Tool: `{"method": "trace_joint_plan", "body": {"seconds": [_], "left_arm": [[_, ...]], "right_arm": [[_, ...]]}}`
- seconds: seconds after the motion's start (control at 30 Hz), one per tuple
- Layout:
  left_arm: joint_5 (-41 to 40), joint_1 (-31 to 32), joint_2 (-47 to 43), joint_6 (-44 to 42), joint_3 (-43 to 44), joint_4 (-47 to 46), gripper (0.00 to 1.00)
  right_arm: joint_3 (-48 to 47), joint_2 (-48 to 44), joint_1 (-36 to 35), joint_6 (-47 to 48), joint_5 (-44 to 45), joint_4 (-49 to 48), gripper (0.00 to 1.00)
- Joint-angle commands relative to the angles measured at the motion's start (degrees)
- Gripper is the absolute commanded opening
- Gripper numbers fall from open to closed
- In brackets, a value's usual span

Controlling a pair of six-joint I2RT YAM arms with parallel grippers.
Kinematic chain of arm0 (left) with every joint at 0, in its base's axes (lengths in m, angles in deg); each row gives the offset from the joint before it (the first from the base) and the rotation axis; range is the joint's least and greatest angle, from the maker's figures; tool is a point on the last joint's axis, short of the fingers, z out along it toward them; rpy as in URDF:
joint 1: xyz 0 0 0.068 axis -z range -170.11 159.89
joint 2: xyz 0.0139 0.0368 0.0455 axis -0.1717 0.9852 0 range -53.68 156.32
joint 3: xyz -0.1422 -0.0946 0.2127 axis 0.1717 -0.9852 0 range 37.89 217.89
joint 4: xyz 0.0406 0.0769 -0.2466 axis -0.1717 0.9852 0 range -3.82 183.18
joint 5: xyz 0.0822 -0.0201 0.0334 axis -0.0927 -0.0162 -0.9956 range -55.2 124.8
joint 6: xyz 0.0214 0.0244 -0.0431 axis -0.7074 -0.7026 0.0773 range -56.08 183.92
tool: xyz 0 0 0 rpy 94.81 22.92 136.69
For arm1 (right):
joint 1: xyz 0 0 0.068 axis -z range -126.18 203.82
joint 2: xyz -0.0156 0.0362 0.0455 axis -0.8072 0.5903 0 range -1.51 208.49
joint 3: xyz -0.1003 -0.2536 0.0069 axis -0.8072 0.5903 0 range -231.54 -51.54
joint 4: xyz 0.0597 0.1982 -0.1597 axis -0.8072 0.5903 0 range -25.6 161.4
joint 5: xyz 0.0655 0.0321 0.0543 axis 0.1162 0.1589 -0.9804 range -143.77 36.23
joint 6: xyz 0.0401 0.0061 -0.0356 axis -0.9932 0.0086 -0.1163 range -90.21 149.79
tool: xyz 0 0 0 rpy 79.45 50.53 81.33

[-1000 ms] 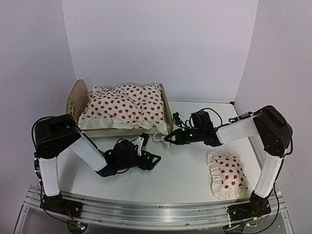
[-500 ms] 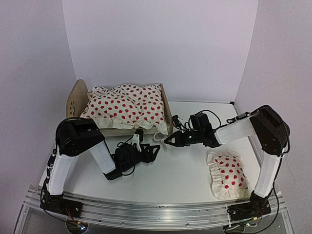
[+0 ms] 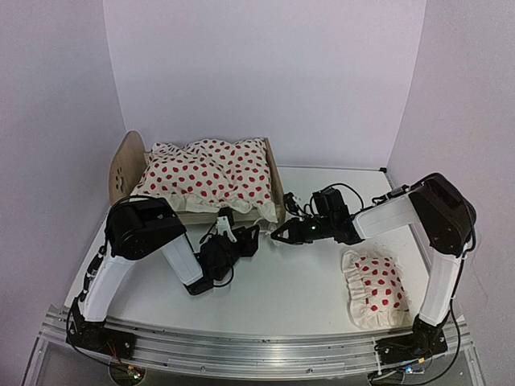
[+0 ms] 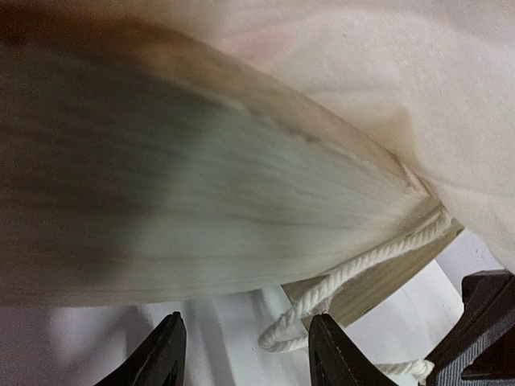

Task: Set up the pet bed

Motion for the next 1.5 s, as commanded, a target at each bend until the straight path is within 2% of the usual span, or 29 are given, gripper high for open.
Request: {"method": "trace_joint_plan", "body": {"seconds": [0.0, 0.37, 0.57, 0.83, 1.13, 1.27, 1.47], "left_arm": [[-5.98, 1.02, 0.56, 0.45, 2.64, -3.69, 0.51], [0.40, 1.59, 2.31, -3.44, 3.61, -2.56, 0.01], [6.84, 2.40, -0.02, -14.55, -0.52, -11.16, 0.00], [18.23, 3.02, -6.45, -21.21, -6.01, -12.02, 0.00], [21.61, 3.00, -6.98, -26.32, -5.45, -13.59, 0.00], [22.03, 3.00, -6.77, -26.35, -5.63, -12.44, 0.00], [20.61, 2.71, -6.66, -30.23, -5.86, -12.15, 0.00]], "right_arm": [[-0.01, -1.20, 0.04, -0.24, -1.82, -1.01, 0.00], [0.21, -1.53, 1.01, -0.27, -2.09, -1.01, 0.00], [-1.80, -0.41, 1.58, -0.82, -0.86, -0.84, 0.00], [-6.70, 3.27, 1.07, -0.83, 2.09, -0.49, 0.00], [-8.73, 6.76, 0.08, -2.04, 1.87, 0.40, 0.00], [-11.46, 9.12, -0.02, -2.03, -4.17, -1.83, 0.00], [-9.44, 10.87, -0.03, -5.26, -7.93, -8.51, 0.00]]}}
